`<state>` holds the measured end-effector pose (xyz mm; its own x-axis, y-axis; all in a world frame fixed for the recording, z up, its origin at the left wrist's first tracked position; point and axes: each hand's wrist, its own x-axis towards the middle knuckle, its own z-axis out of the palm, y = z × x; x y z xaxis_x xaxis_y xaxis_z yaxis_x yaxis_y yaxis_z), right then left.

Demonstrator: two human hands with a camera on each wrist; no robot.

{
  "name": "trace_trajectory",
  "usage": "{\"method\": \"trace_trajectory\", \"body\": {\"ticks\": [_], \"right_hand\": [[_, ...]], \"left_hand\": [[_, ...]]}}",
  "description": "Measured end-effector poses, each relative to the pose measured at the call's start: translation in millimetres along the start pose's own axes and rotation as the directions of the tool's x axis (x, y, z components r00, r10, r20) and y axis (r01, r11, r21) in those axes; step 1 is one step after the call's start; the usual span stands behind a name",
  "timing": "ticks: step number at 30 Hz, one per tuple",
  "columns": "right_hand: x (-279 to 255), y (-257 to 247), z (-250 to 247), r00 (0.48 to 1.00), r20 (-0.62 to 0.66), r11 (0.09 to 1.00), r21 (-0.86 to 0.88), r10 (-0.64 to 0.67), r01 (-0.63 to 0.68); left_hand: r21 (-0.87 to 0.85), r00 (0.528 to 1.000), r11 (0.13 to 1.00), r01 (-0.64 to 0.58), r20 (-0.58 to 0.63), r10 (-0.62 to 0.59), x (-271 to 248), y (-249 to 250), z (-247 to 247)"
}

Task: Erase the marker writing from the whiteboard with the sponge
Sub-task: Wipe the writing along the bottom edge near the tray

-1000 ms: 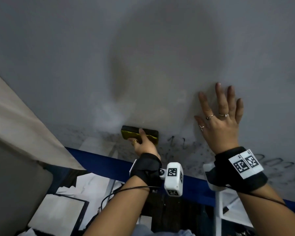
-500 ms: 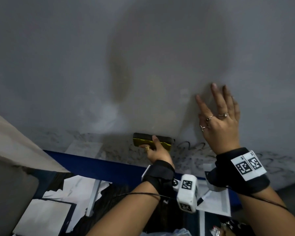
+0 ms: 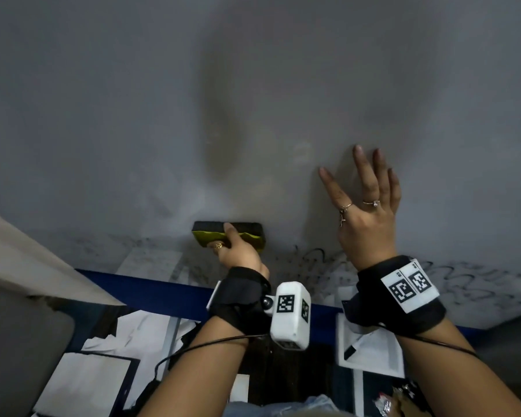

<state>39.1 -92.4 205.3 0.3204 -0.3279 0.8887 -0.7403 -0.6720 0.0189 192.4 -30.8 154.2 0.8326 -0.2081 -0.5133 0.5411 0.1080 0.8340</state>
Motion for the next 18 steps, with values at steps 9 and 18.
{"method": "trace_trajectory", "body": {"ticks": [9, 18], "right_hand": [[2, 20, -7, 0.989, 0.015, 0.989, -0.007, -0.148, 0.148], [-1, 25, -19, 0.978, 0.125, 0.986, 0.056, -0.165, 0.160]], "left_hand": [[0.176, 0.952, 0.940, -0.291, 0.148, 0.267, -38, -63, 12], [0.272, 0.923, 0.884, -0.381, 0.164, 0.348, -38, -86, 14]]}}
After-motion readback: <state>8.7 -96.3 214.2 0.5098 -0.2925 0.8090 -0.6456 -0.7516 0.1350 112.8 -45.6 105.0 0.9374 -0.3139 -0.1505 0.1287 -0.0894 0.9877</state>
